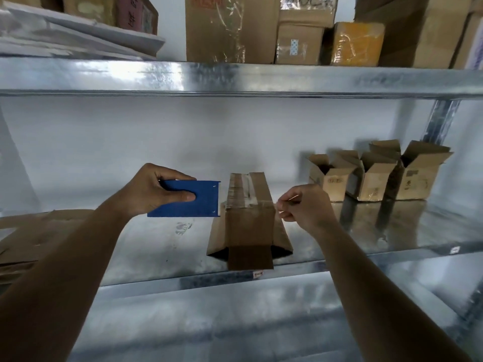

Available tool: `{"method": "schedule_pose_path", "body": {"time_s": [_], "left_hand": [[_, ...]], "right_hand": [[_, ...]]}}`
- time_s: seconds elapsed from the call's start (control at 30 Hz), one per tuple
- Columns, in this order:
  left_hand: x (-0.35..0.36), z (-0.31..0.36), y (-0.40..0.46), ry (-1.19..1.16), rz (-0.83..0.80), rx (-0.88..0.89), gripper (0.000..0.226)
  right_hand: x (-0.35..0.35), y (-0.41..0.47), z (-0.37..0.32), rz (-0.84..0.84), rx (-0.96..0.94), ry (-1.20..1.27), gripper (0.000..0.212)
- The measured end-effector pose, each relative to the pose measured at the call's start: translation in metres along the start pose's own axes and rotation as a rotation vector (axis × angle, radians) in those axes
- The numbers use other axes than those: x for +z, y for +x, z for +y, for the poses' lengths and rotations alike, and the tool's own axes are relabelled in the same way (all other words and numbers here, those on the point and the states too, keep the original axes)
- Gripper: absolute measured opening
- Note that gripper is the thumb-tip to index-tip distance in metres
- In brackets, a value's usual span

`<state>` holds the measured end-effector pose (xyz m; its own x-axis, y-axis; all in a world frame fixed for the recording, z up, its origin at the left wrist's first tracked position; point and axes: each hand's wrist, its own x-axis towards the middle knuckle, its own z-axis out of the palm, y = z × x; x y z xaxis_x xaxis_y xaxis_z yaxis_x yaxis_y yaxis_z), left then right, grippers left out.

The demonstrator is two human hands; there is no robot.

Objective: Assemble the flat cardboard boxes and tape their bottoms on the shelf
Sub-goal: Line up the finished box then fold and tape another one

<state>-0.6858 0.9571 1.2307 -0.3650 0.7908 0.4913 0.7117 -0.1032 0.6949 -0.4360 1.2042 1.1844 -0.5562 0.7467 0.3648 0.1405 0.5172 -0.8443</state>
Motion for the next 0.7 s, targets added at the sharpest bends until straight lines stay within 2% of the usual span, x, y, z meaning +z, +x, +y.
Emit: {"method": "schedule_pose_path", "body": {"time_s": [0.23, 0.37, 0.5, 0.63, 0.7], "left_hand": [[0.002, -0.017, 0.005, 0.006, -0.016, -0.027, 0.037], [0.009, -0.022, 0.006, 0.017, -0.035, -0.061, 0.036], [0.019, -0.029, 0.007, 0.023, -0.035, -0.113, 0.035], [0.028, -0.031, 0.010, 0.032, -0.047, -0.124, 0.035], [0.030, -0.033, 0.012, 0.035, -0.051, -0.117, 0.036]], "right_hand": [[0.003, 0.005, 0.010, -0.068, 0.054, 0.116, 0.010], [0.004, 0.007, 0.031, -0.174, 0.112, 0.175, 0.018], [0.007, 0.008, 0.047, -0.182, 0.184, 0.253, 0.025], [0.009, 0.009, 0.048, -0.157, 0.178, 0.221, 0.026], [0.011, 0.010, 0.048, -0.149, 0.168, 0.097, 0.021]]}}
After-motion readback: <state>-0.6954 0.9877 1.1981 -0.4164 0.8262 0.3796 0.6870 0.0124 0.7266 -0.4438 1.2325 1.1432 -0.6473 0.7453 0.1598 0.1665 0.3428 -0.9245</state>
